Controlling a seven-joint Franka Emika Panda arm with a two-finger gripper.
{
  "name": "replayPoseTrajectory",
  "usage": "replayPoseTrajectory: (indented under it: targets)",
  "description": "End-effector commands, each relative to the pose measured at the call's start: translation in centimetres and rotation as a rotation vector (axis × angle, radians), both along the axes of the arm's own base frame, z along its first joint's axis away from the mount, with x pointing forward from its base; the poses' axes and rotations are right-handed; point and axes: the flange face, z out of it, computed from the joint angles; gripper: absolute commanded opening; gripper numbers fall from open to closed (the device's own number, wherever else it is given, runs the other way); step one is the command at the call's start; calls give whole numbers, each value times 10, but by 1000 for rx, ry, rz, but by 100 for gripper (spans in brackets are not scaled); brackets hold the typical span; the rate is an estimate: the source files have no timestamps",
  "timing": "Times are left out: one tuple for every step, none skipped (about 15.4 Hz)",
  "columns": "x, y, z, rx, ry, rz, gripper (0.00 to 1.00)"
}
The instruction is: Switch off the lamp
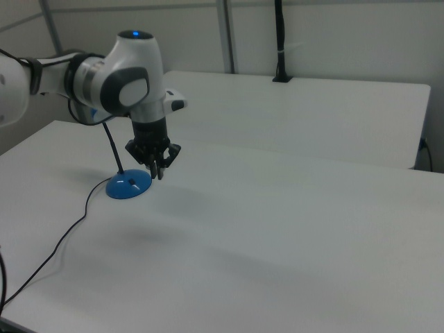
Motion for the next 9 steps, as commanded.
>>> replayPoseTrajectory:
  targets:
    - [-44, -31, 49, -100, 66, -241, 89]
    - [-50, -41, 62, -101, 54, -308, 100]
    - [-49, -45, 75, -106, 40, -382, 100]
    - [-45, -48, 81, -109, 51, -453, 100]
    - [-43, -53, 85, -109, 55, -495, 100]
    - [-42, -52, 83, -108, 60, -506, 100]
    - [-43, -52, 84, -109, 62, -507, 100]
    - [-44, -53, 84, -107, 70, -506, 100]
    - [-44, -56, 86, -102, 69, -508, 100]
